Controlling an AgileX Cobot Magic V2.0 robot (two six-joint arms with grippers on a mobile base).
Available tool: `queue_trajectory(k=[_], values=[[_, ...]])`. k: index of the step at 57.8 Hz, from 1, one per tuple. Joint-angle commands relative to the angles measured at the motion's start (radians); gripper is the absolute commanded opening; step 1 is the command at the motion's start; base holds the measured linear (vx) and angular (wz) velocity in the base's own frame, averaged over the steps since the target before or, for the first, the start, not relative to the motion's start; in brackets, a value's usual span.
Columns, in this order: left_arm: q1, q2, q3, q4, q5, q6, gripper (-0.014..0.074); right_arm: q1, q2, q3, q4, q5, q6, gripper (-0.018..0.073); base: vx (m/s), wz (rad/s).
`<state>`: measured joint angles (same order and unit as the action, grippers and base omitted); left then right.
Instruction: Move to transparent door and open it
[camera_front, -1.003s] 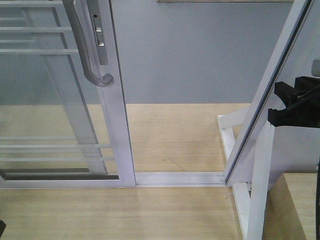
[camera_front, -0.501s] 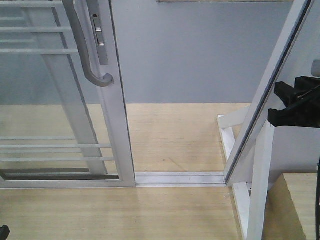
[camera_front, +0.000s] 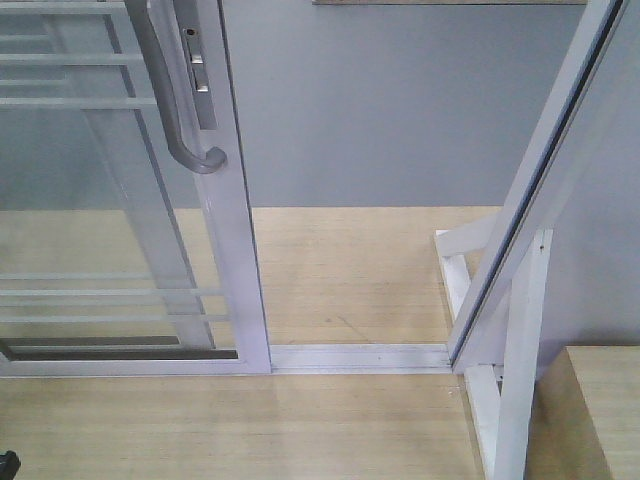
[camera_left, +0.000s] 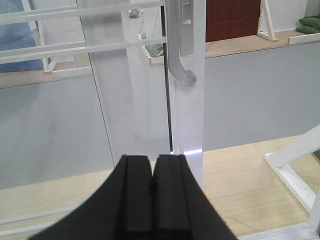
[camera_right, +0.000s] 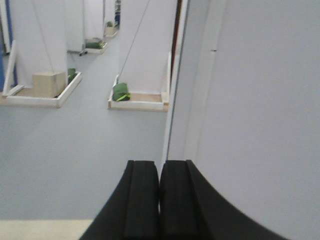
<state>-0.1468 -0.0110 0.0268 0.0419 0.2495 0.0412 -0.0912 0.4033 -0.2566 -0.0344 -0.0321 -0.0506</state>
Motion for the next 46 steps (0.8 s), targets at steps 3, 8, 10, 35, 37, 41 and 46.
queue_trajectory(k=[3, 8, 10, 35, 37, 41, 46], values=[[-0.003, -0.011, 0.023, -0.009, -0.077, -0.006, -0.0006, -0.047, -0.134, 0.071, -0.001, -0.089, -0.008, -0.0014, 0.00, 0.00], [-0.003, -0.011, 0.023, -0.009, -0.077, -0.006, -0.0006, -0.047, -0.220, 0.151, -0.001, -0.081, -0.008, -0.0011, 0.00, 0.00], [-0.003, -0.011, 0.023, -0.009, -0.077, -0.006, -0.0006, -0.047, -0.248, 0.183, -0.001, -0.081, -0.008, -0.0011, 0.00, 0.00], [-0.003, -0.011, 0.023, -0.009, -0.077, -0.006, -0.0006, -0.047, -0.427, 0.300, -0.001, 0.050, -0.006, -0.0008, 0.00, 0.00], [-0.003, -0.011, 0.023, -0.009, -0.077, -0.006, -0.0006, -0.047, -0.427, 0.300, -0.001, 0.050, -0.006, -0.0008, 0.00, 0.00], [-0.003, -0.011, 0.023, -0.009, -0.077, -0.006, -0.0006, -0.047, -0.427, 0.300, -0.001, 0.050, -0.006, -0.0008, 0.00, 0.00], [-0.003, -0.011, 0.023, -0.009, -0.077, -0.006, -0.0006, -0.047, -0.427, 0.300, -0.001, 0.050, -0.006, -0.0008, 0.00, 0.00]])
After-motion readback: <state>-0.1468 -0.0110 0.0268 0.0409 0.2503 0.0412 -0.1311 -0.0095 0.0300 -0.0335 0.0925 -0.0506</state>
